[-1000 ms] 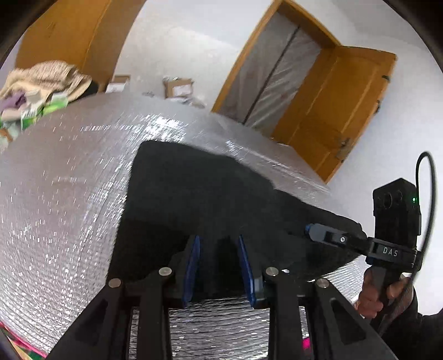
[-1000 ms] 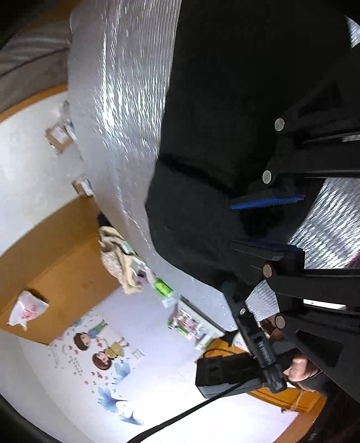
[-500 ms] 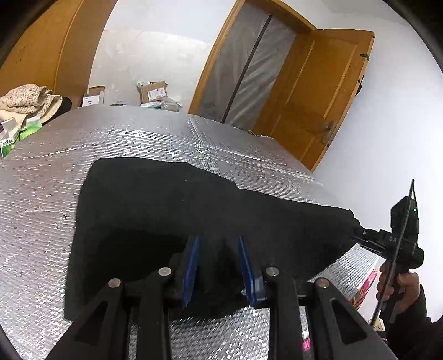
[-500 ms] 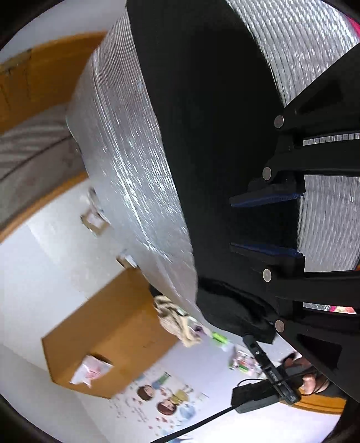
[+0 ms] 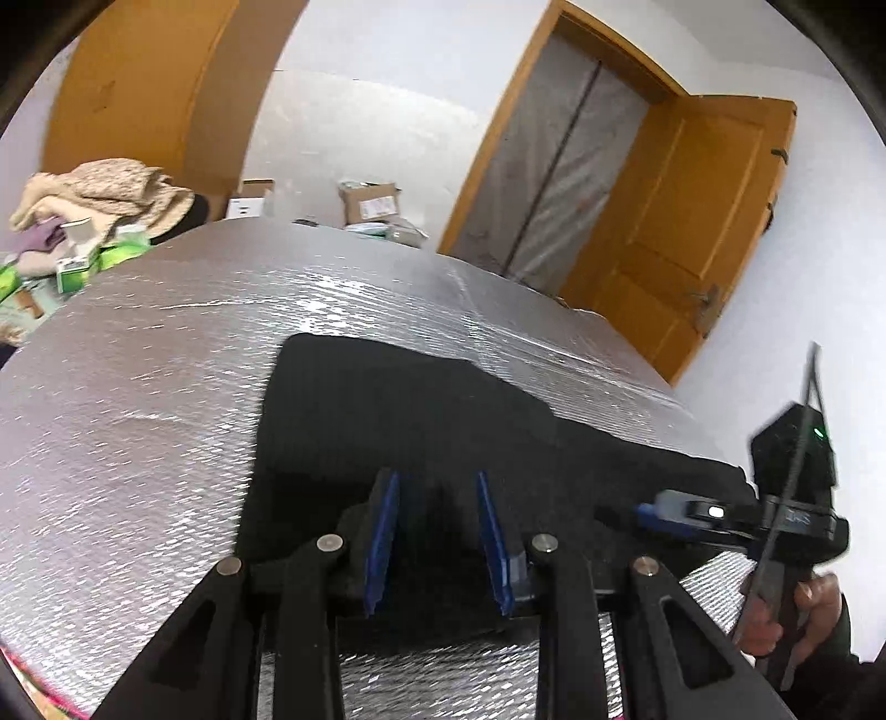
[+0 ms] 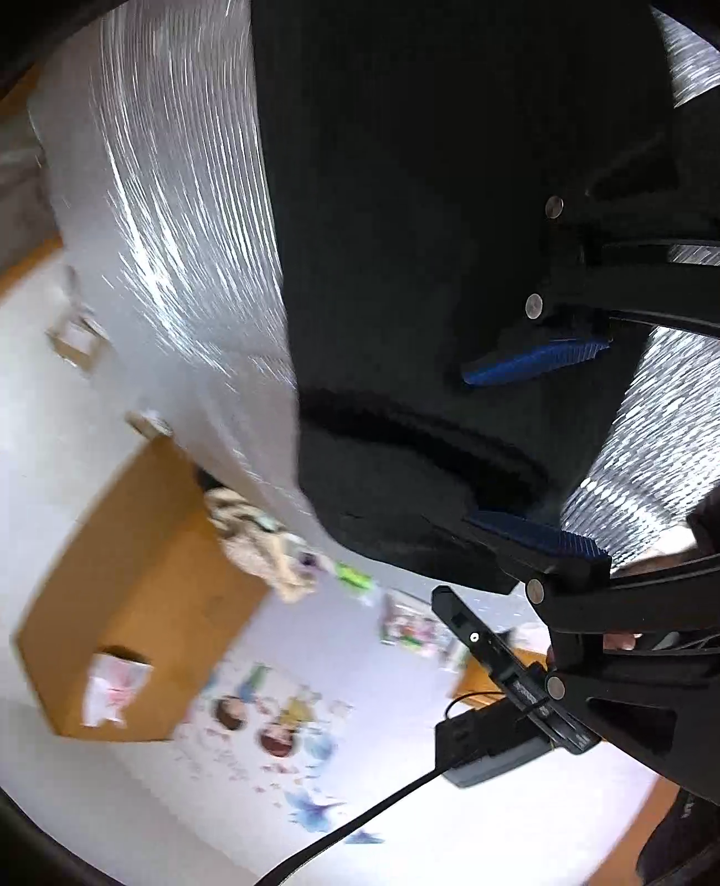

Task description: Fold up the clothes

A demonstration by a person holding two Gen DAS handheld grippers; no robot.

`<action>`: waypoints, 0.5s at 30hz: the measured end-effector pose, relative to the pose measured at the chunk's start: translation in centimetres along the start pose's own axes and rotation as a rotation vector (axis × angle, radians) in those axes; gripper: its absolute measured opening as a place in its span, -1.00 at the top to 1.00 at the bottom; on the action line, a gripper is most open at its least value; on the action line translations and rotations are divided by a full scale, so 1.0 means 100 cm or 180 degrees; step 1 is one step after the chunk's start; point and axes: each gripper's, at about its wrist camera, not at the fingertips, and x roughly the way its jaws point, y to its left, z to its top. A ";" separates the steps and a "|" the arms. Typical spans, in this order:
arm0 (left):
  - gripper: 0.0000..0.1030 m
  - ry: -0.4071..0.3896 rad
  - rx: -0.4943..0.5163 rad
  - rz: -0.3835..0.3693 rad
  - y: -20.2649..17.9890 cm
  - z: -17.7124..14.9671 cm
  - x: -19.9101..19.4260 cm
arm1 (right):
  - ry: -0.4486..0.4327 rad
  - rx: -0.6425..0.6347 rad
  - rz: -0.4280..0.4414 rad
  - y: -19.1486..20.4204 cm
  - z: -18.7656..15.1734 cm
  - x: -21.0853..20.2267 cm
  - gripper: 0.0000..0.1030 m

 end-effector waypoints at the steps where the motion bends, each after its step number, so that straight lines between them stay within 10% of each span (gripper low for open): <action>1: 0.43 0.0019 -0.0009 0.0009 0.003 -0.002 0.000 | 0.0069 0.0011 0.0009 0.001 0.004 0.011 0.04; 15: 0.43 0.0277 -0.0053 -0.0025 0.020 -0.024 0.022 | 0.0182 0.0099 -0.0216 0.012 0.026 0.046 0.02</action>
